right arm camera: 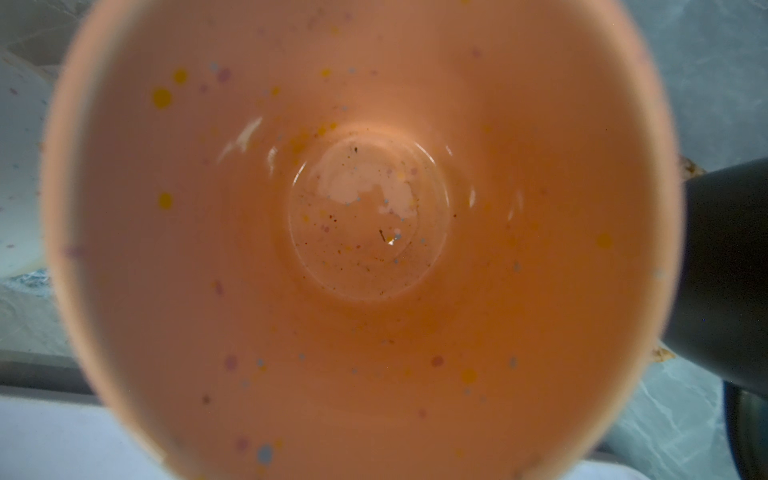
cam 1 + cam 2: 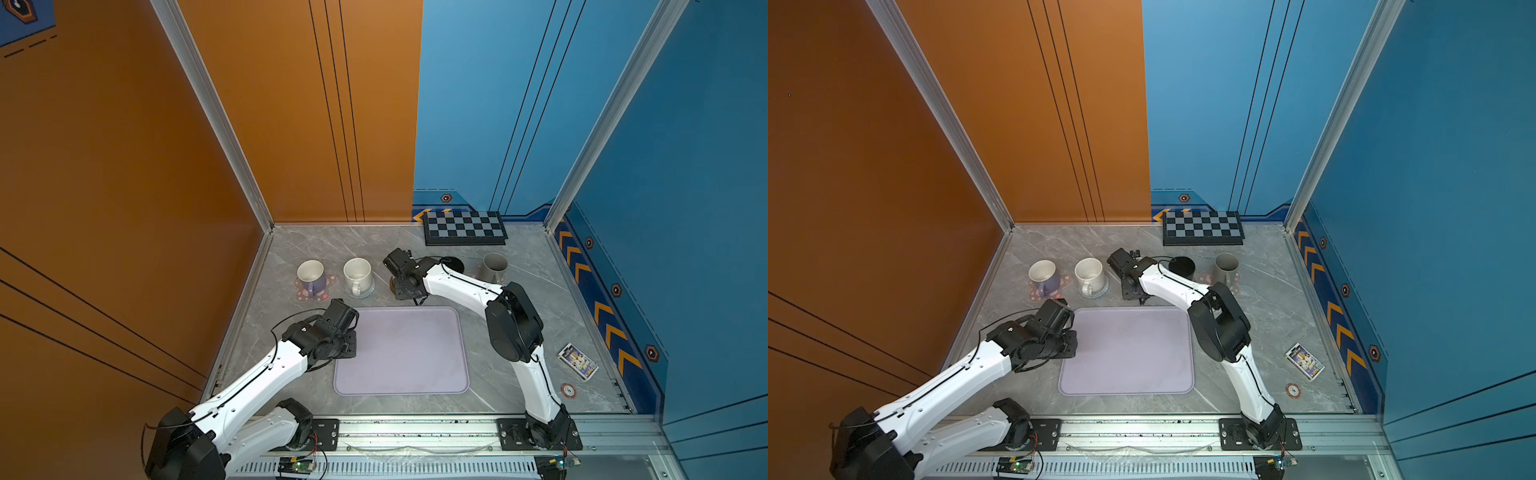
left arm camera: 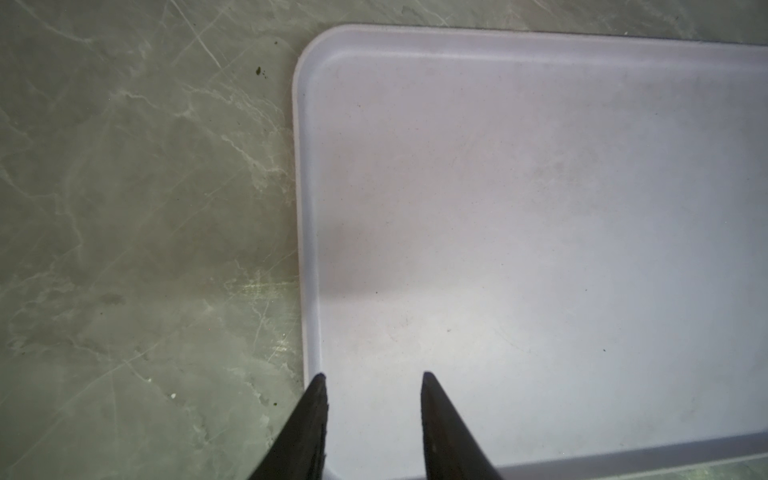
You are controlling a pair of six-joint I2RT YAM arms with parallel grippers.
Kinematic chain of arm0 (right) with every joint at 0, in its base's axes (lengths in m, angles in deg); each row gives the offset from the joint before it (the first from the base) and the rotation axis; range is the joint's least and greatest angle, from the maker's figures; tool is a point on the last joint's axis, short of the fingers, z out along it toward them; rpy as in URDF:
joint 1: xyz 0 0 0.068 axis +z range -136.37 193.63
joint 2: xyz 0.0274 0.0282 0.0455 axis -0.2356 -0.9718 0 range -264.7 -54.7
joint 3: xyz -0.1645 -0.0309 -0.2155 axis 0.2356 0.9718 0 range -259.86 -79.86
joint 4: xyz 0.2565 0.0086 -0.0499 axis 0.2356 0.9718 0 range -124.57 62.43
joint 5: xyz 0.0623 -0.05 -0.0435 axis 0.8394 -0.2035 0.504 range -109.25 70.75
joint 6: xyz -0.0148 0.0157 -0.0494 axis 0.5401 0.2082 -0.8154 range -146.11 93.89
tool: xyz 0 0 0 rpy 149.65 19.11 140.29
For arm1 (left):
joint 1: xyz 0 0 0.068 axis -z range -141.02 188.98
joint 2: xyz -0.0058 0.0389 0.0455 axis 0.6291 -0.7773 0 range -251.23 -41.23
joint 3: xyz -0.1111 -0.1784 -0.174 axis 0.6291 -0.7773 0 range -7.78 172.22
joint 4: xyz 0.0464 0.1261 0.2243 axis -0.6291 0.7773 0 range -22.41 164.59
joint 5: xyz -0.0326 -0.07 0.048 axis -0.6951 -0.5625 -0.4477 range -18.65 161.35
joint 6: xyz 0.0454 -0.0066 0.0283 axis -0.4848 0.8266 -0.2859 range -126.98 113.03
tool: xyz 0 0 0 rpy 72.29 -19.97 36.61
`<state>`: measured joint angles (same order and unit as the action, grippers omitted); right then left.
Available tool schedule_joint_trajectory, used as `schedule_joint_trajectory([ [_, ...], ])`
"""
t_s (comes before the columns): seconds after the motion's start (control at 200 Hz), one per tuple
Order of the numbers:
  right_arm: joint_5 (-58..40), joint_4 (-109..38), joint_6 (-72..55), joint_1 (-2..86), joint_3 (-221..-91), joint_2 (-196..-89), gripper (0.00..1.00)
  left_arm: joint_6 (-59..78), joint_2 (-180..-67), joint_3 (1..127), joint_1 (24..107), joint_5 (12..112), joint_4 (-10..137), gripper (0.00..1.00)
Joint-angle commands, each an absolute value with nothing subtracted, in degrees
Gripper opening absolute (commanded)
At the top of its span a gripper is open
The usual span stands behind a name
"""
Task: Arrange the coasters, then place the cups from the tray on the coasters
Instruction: 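Lower the pink-orange mug onto the wooden coaster with the right gripper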
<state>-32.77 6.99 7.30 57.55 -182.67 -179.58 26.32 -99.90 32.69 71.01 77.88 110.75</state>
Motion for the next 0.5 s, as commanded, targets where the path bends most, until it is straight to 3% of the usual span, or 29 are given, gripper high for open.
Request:
schedule_joint_trajectory([
  [0.0,-33.7,8.1,8.4,57.8,-185.2,-178.4,0.11,26.6,-99.0,32.0,70.6,76.9,112.1,0.39],
  [0.21,-33.1,8.0,8.4,57.8,-185.2,-178.3,0.13,26.8,-98.3,31.8,70.6,76.8,112.0,0.39],
  [0.496,-32.1,8.0,7.8,57.8,-185.5,-178.3,0.27,27.0,-97.8,31.7,70.5,76.6,112.1,0.4],
])
